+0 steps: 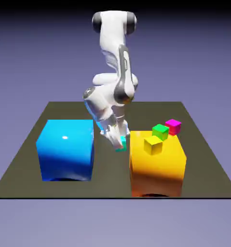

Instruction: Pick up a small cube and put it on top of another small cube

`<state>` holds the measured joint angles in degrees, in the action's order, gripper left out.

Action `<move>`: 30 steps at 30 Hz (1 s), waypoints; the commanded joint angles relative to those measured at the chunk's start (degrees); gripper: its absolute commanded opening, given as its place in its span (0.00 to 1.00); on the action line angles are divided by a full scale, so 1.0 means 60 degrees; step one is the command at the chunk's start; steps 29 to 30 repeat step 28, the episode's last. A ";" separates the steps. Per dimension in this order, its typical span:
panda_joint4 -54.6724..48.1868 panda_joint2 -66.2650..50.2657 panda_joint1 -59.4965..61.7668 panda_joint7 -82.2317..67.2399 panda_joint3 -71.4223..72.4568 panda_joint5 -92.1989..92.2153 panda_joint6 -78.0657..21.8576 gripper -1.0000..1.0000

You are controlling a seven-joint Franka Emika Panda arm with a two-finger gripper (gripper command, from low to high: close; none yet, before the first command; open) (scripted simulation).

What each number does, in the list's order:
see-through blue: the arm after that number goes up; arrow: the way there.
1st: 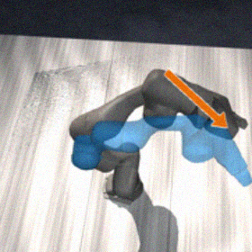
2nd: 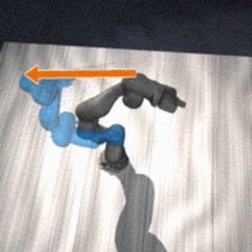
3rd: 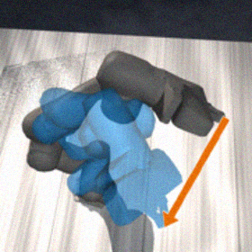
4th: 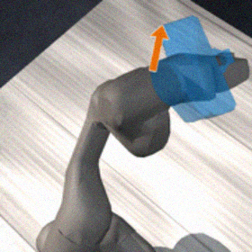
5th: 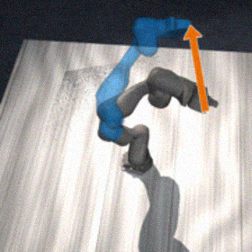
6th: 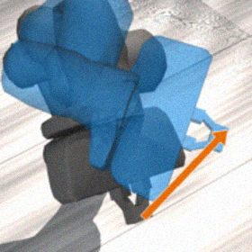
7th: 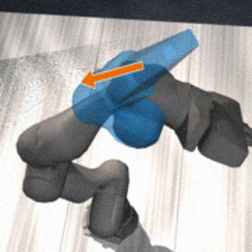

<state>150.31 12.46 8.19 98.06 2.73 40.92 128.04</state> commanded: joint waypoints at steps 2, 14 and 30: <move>-0.0074 0.0445 0.0013 0.0843 0.0620 0.0047 -0.0186 0.00; -0.0514 0.3112 0.0080 0.5827 0.4340 0.0450 -0.1246 0.00; -0.0302 0.3279 0.0137 0.7259 0.6205 0.0992 -0.0474 1.00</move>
